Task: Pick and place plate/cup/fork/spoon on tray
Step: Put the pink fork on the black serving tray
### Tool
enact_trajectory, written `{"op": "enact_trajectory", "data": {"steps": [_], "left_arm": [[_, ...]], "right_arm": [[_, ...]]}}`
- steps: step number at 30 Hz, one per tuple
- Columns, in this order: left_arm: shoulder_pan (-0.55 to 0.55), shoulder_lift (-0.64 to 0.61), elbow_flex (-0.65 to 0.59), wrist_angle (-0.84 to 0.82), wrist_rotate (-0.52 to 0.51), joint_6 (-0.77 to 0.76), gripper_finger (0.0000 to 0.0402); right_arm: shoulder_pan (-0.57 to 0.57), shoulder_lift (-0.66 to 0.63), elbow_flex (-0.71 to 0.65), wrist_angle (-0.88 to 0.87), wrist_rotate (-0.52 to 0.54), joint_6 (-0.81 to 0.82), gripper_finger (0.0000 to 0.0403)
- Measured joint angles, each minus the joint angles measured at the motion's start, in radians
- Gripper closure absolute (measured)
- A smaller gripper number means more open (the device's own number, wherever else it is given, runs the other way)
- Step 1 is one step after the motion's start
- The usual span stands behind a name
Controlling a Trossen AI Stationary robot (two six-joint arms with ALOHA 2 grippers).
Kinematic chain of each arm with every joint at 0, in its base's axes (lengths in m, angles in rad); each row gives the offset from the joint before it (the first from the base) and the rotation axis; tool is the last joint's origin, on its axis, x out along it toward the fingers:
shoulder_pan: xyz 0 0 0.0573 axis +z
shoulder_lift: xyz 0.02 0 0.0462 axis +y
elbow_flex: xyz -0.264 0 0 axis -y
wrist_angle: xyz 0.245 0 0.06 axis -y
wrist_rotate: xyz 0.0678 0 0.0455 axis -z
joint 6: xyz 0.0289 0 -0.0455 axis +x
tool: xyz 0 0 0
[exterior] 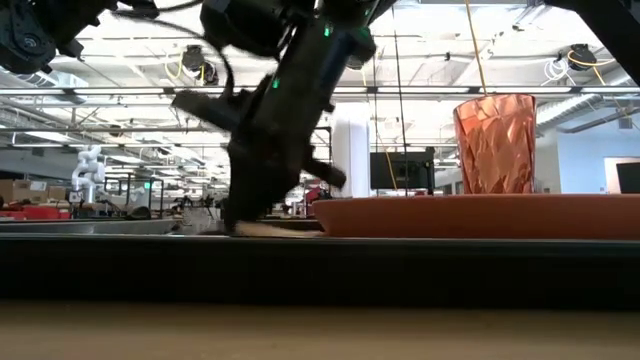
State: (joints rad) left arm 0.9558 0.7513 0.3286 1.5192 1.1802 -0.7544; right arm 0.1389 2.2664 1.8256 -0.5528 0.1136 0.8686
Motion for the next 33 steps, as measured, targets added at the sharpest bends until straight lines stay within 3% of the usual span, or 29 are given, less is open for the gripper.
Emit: {"op": "enact_trajectory", "data": {"steps": [5, 11, 17, 24, 29, 33], "left_arm": [[0.0, 0.0, 0.0, 0.0, 0.0, 0.0, 0.0321], [0.0, 0.0, 0.0, 0.0, 0.0, 0.013, 0.0321], [0.0, 0.0, 0.0, 0.0, -0.003, 0.015, 0.0321], [0.0, 0.0, 0.0, 0.0, 0.005, -0.024, 0.0321], [0.0, 0.0, 0.0, -0.017, 0.038, -0.064, 0.0321], [0.0, 0.0, 0.0, -0.054, 0.062, -0.088, 0.0321]], "right_arm": [[-0.002, -0.103, 0.002, -0.014, 0.026, 0.043, 0.0395], [0.001, -0.201, 0.004, -0.053, 0.02, 0.227, 0.0396], [0.026, -0.212, 0.004, -0.042, 0.015, 0.483, 0.0396], [0.032, -0.206, -0.001, 0.019, 0.043, 0.583, 0.0386], [0.03, -0.206, -0.089, 0.183, 0.043, 0.673, 0.0385], [0.038, -0.208, -0.226, 0.452, 0.049, 0.774, 0.0384]]}}
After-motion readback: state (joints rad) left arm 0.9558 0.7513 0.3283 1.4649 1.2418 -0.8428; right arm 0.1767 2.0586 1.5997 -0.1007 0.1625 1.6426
